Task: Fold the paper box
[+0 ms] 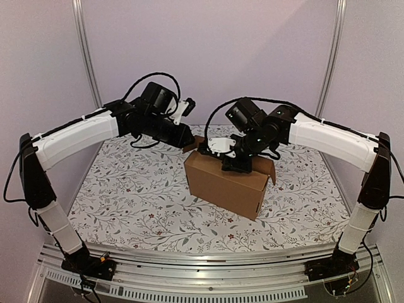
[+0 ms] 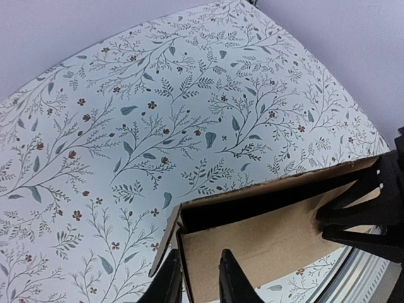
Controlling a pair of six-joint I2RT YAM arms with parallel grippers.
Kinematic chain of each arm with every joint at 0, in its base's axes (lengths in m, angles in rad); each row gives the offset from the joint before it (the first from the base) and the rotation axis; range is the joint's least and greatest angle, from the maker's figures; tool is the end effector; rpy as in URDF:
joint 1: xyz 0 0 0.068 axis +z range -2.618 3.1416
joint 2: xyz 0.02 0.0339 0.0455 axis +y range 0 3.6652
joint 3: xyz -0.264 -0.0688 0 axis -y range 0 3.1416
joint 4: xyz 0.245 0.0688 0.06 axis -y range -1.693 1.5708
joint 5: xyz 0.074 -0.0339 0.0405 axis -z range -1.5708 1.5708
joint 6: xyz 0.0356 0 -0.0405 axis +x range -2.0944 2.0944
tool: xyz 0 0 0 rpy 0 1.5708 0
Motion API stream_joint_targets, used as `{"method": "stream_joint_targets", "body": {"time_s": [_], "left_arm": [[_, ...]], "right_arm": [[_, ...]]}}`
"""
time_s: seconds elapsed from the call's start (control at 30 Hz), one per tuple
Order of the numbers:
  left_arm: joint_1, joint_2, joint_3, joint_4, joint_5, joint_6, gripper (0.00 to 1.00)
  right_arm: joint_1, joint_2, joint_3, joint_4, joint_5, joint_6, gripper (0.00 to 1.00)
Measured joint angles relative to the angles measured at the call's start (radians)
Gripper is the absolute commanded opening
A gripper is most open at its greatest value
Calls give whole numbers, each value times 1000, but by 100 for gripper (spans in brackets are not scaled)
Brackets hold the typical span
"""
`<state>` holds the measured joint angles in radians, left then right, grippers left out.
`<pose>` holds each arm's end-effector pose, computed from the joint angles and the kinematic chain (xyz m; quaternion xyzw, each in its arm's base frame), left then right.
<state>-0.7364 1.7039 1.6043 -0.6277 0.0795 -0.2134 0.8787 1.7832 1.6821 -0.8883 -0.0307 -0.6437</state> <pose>0.2845 -0.2617 0.3377 0.2514 0.8765 -0.2193 0.3472 0.2453 0.2976 0.3150 -0.6640 0.6905 0.0482 0.2829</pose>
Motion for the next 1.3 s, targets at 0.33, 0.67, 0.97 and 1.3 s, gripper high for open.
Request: {"method": "stream_joint_targets", "body": {"time_s": [0.33,0.67,0.97,1.3], "left_arm": [[0,-27,-52,-13,-9,-33,50],[22,-109,-100,9,-21,-11,55],[72,-104,-146,26,-14,-4,59],[77,-6,-138,67,50,5,43]], "right_arm": [[0,0,-2,8,0,0,21],[15,-6,2,13,9,-3,22],[74,34,90,23,101,-46,19],[77,106,107,59,160,-74,18]]}}
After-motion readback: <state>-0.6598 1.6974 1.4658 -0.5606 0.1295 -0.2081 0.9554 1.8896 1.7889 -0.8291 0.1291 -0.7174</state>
